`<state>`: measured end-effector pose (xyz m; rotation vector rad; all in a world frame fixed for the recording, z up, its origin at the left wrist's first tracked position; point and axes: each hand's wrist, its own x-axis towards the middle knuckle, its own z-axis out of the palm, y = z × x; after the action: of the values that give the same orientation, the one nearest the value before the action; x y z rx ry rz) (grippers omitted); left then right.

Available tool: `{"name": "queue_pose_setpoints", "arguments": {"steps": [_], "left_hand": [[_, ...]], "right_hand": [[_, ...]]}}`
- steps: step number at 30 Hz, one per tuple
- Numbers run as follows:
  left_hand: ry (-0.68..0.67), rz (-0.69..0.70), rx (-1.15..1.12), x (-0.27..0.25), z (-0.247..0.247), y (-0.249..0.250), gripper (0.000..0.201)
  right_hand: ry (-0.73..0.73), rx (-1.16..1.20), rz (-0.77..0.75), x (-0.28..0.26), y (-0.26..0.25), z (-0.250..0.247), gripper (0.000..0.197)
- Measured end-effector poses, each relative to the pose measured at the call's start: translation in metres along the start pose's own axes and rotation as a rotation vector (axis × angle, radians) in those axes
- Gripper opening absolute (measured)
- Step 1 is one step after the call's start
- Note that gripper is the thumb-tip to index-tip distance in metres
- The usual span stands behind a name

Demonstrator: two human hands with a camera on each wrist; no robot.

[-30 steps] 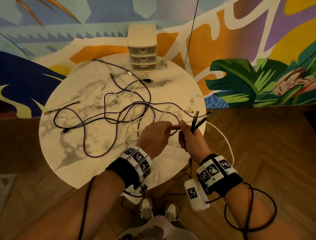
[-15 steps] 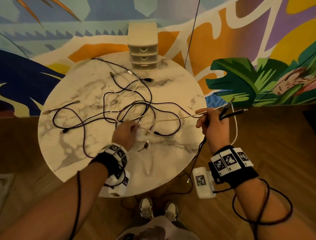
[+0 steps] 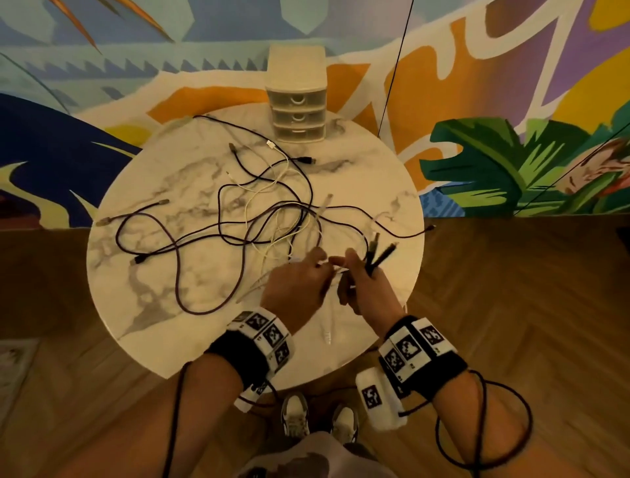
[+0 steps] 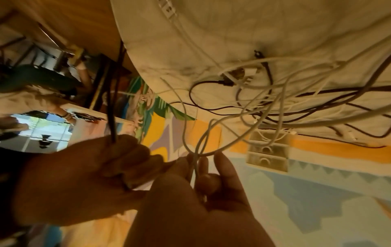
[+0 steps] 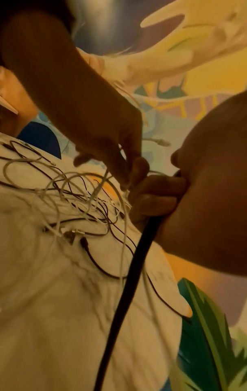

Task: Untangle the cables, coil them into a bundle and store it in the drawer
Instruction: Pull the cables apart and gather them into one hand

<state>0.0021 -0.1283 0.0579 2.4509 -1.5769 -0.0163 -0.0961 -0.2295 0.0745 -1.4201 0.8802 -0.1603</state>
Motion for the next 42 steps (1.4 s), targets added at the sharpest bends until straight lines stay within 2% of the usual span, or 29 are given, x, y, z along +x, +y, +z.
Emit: {"name": "queue_pose_setpoints", "arguments": {"steps": [3,5,8,9,12,14,17,19,20,21,23,25,26,29,32,33,35,39,40,42], "left_hand": [[0.034,0.075,-0.013,-0.010,0.002,-0.001,0.004],[-0.011,0.038,-0.020,-0.014,0.011,-0.008,0.013],[-0.158,-0.120,0.031,-0.022,0.018,-0.037,0.021],[-0.168,-0.196,0.009,-0.021,0.018,-0.052,0.021],[-0.108,-0.456,-0.173,-0.008,0.011,-0.099,0.023],[-0.089,-0.525,-0.262,0.005,0.004,-0.118,0.027],[-0.019,-0.561,-0.353,0.016,-0.002,-0.124,0.025],[-0.010,-0.533,-0.336,0.013,-0.001,-0.118,0.018],[-0.062,-0.479,-0.302,0.009,-0.001,-0.112,0.017],[-0.134,-0.410,-0.280,0.004,0.000,-0.106,0.023],[-0.211,-0.271,-0.293,-0.005,-0.005,-0.092,0.051],[-0.125,-0.186,-0.275,-0.008,-0.016,-0.075,0.069],[-0.070,-0.173,-0.246,-0.008,-0.023,-0.064,0.070],[-0.012,-0.207,-0.114,-0.008,-0.046,-0.028,0.048],[0.082,-0.282,-0.246,-0.002,-0.052,-0.008,0.030],[0.056,-0.324,-0.345,0.002,-0.049,-0.007,0.026],[-0.100,-0.377,-0.482,0.009,-0.030,-0.011,0.016],[-0.315,-0.322,-0.418,-0.002,0.006,-0.024,0.022],[-0.343,-0.292,-0.387,-0.005,0.009,-0.022,0.025],[-0.303,-0.260,-0.319,-0.003,0.011,-0.015,0.028]], "right_hand": [[-0.005,-0.161,-0.019,0.008,-0.007,0.009,0.050],[-0.002,-0.155,-0.045,0.010,-0.008,0.005,0.041],[0.039,-0.054,-0.071,0.011,-0.008,-0.009,0.040],[0.043,-0.037,-0.071,0.011,-0.007,-0.015,0.040],[0.020,-0.046,-0.065,0.008,0.000,-0.030,0.037],[0.038,-0.080,-0.054,0.006,0.009,-0.033,0.039],[0.140,-0.264,-0.020,0.007,0.018,-0.034,0.052],[0.217,-0.262,-0.004,0.012,0.020,-0.035,0.054],[0.243,-0.201,0.014,0.013,0.018,-0.036,0.054],[0.252,-0.144,0.012,0.013,0.015,-0.036,0.054],[0.213,-0.096,-0.025,0.011,0.004,-0.034,0.056],[0.136,-0.114,-0.077,0.006,-0.010,-0.029,0.054],[0.105,-0.117,-0.103,0.003,-0.017,-0.025,0.051],[0.061,-0.098,-0.152,0.000,-0.027,-0.015,0.049],[0.046,-0.111,-0.144,-0.001,-0.032,-0.009,0.049],[0.044,-0.112,-0.148,-0.002,-0.033,-0.008,0.049],[0.050,-0.097,-0.182,-0.004,-0.035,-0.007,0.050],[0.114,0.009,-0.188,-0.005,-0.042,-0.013,0.052],[0.121,0.020,-0.179,-0.006,-0.043,-0.015,0.052],[0.106,0.020,-0.167,-0.006,-0.043,-0.017,0.053]]}}
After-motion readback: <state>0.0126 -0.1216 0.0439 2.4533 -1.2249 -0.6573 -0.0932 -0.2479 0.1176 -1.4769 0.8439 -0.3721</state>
